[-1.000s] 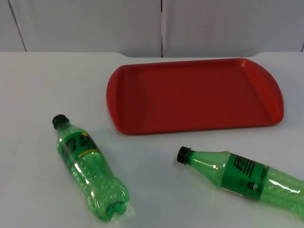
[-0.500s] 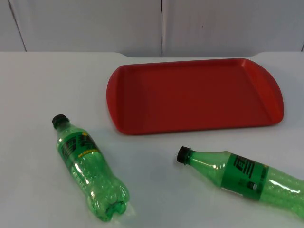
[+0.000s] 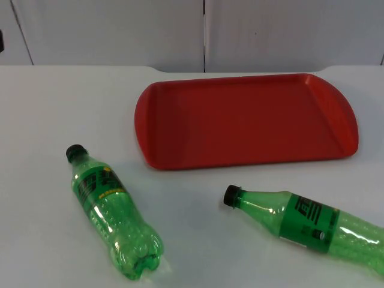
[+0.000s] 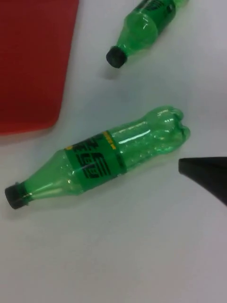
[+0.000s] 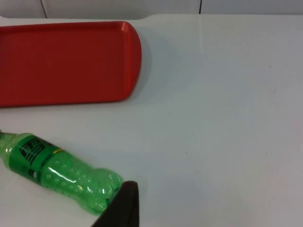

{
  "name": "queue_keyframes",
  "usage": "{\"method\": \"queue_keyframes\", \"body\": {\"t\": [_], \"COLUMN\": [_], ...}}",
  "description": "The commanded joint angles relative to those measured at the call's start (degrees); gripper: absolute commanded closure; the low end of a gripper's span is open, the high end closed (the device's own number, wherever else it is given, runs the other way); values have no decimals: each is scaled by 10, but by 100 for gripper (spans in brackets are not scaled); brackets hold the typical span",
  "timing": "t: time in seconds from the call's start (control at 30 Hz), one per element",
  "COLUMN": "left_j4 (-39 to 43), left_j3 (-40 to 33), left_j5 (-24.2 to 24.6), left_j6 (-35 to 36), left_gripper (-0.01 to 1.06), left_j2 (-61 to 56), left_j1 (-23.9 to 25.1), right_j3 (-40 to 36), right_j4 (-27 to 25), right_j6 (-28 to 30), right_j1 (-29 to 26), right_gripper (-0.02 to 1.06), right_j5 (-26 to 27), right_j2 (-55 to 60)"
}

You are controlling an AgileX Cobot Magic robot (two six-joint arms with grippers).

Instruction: Place the bottle upright on the tray.

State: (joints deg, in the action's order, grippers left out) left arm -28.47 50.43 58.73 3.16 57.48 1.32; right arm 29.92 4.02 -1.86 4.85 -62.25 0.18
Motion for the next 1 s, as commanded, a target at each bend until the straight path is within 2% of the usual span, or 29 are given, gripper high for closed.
{"method": "queue_keyframes", "body": {"t": [0.0,0.17,0.2,0.23,0.33,0.37,0.43,0.67,0.77,0.87,0.97], "left_j4": [2,137,137,185,246,246,255,258,268,285,294], "left_j3": [15,65,65,77,94,94,103,135,135,135,135], "left_j5": [-16,-22,-22,-17,-17,-17,-26,-44,-65,-98,-103], "left_j6": [24,170,170,218,306,306,340,360,369,407,416], "left_gripper": [0,0,0,0,0,0,0,0,0,0,0], "left_j2": [8,63,63,85,132,132,169,279,309,341,356], "left_j1": [-21,-130,-130,-160,-216,-216,-246,-299,-305,-305,-305], "right_j3": [-4,-4,-4,-4,-4,-4,-4,-4,-4,-4,-4], "right_j4": [2,2,2,2,2,2,2,2,2,2,2], "right_j6": [-1,-1,-1,-1,-1,-1,-1,-1,-1,-1,-1], "right_j1": [-1,-1,-1,-1,-1,-1,-1,-1,-1,-1,-1], "right_gripper": [-1,-1,-1,-1,-1,-1,-1,-1,-1,-1,-1], "right_j5": [5,5,5,5,5,5,5,5,5,5,5], "right_j2": [-2,-2,-2,-2,-2,-2,-2,-2,-2,-2,-2]}}
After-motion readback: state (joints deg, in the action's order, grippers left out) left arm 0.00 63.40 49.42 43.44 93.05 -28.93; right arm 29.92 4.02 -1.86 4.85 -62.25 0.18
